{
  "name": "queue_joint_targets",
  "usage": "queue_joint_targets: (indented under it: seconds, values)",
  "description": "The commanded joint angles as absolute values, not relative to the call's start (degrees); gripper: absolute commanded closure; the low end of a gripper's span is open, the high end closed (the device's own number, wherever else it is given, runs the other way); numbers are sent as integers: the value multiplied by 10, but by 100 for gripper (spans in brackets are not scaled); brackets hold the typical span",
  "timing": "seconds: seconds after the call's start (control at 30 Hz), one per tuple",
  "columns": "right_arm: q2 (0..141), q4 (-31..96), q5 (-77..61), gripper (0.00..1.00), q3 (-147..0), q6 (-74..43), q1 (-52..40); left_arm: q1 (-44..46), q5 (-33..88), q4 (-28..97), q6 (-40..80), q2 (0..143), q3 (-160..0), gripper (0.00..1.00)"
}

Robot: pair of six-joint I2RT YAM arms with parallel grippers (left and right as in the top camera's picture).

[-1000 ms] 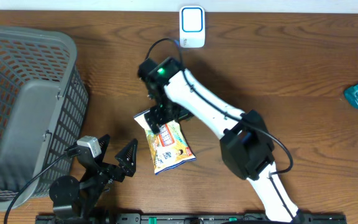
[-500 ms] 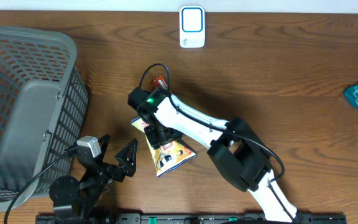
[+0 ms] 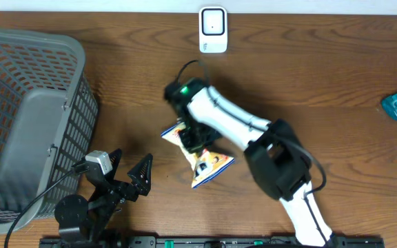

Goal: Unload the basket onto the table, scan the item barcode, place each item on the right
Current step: 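Reach the right gripper to the printed snack bag and grasp it, then lift the snack bag and turn it with the right gripper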

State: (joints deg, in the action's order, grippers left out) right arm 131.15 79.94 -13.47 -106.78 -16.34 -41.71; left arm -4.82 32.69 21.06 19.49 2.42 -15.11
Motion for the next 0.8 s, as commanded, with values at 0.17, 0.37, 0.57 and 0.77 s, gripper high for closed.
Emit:
queue_joint_targets:
  seconds: [0.17, 0.37, 0.57, 0.77]
  values:
    - [1315, 788, -53, 75, -1091, -84, -322, -50, 330, 210, 194, 21, -151, 2]
    - [1311, 816, -50, 33, -1155, -91, -264, -50, 330, 210, 194, 21, -151, 2]
    - [1274, 842, -50, 1, -1227, -92, -251, -50, 330, 210, 194, 21, -151, 2]
    - [1256, 854, -40, 1, -1225, -77, -277, -50, 330, 210, 194, 21, -151, 2]
